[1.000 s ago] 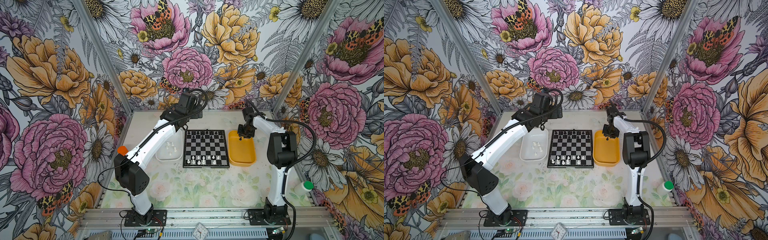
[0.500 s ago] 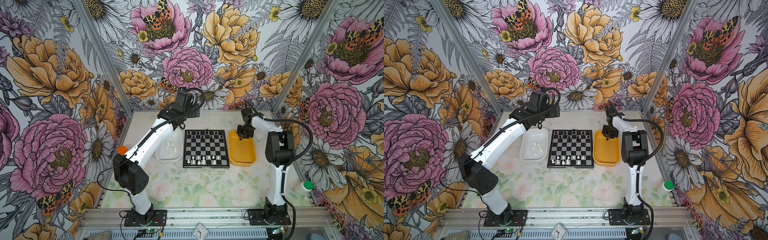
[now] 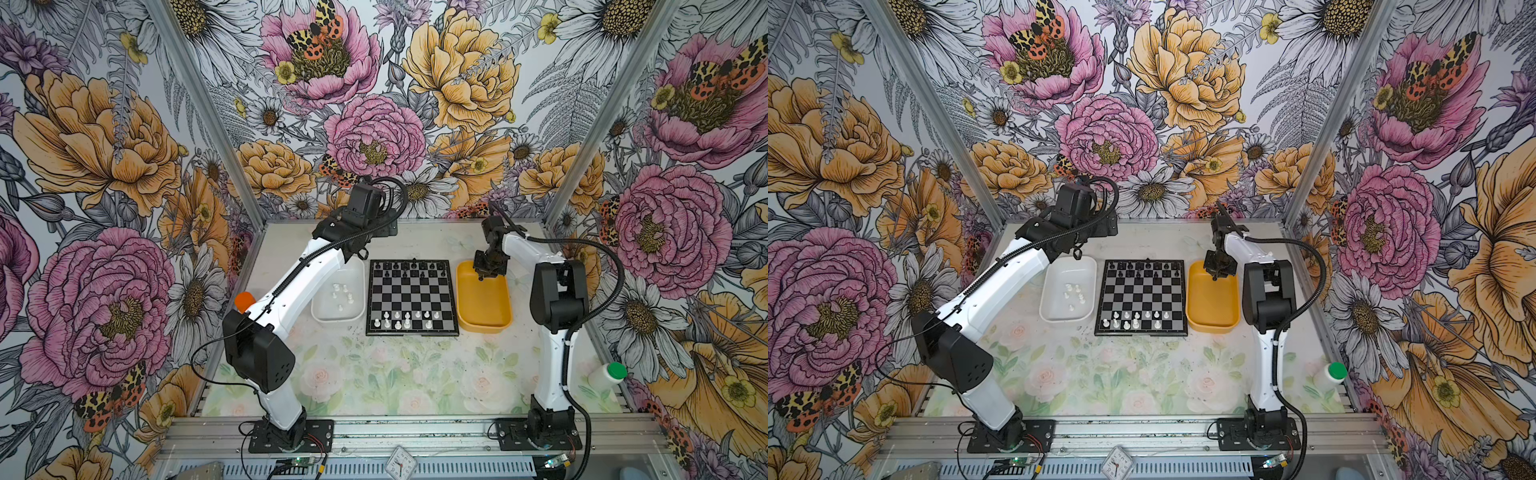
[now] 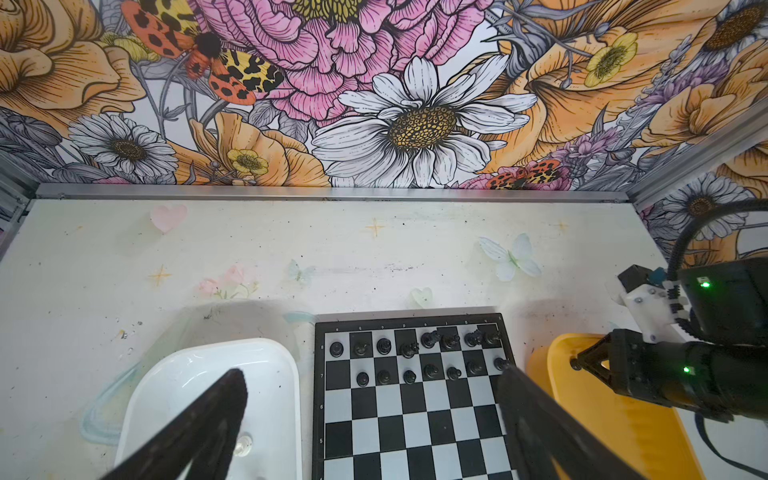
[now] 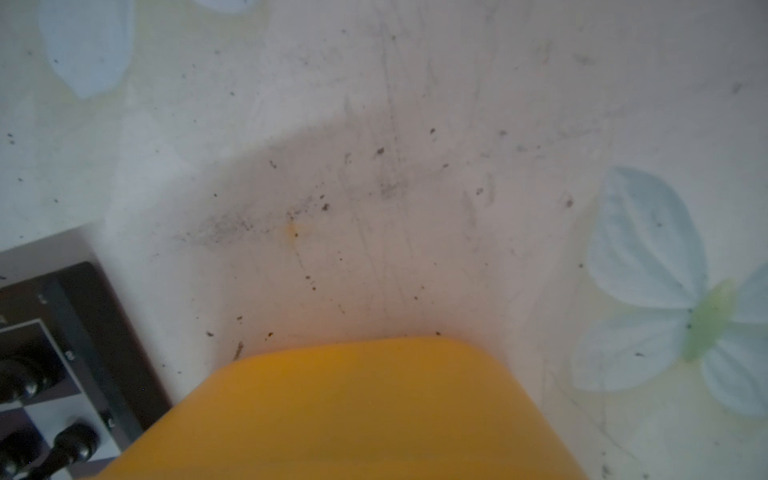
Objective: Set up the chess pieces on the board
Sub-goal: 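Lower the open right gripper into the yellow tray around the last black pawn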
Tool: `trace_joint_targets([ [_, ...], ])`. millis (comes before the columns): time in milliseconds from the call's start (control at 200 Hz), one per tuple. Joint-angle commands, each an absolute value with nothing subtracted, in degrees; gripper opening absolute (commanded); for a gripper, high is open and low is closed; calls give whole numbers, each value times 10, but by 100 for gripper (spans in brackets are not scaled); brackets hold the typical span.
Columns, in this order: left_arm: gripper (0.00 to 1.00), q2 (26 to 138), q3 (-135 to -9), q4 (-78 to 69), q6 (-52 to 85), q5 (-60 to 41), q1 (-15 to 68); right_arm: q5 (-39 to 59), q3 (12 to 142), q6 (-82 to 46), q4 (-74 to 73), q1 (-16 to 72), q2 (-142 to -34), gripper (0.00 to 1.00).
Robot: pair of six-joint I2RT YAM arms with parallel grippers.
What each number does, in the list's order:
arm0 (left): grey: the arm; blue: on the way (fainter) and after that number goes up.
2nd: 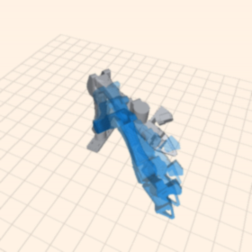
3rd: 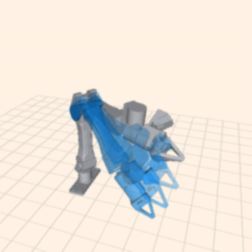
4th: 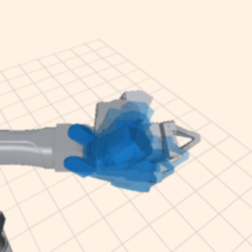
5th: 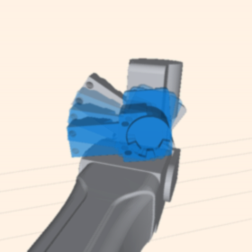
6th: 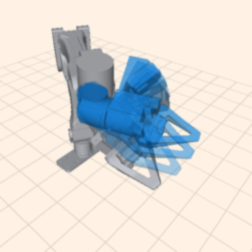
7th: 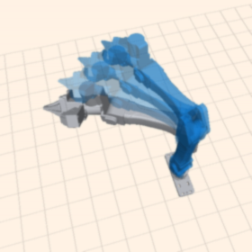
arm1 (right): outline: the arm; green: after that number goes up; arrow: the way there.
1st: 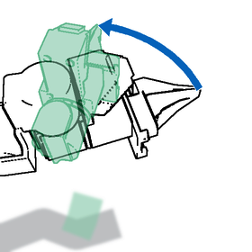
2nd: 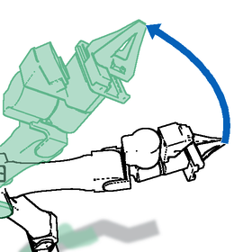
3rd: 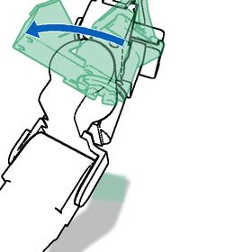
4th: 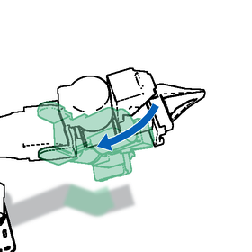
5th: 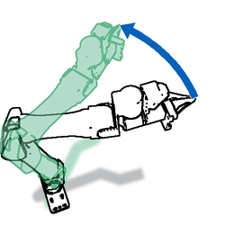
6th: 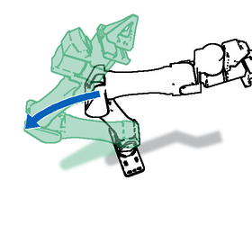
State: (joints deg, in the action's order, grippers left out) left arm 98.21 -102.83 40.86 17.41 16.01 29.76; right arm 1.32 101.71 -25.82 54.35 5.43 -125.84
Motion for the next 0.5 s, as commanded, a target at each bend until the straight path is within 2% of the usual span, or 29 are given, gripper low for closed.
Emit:
trace_joint_targets([
  [0, 96, 959, -1022, 402, 168, 160, 292, 5, 1036, -254, 539, 58, -1279, 20],
  [495, 96, 954, -1020, 401, 169, 166, 292, 4, 1036, -250, 541, 59, -1281, 15],
])
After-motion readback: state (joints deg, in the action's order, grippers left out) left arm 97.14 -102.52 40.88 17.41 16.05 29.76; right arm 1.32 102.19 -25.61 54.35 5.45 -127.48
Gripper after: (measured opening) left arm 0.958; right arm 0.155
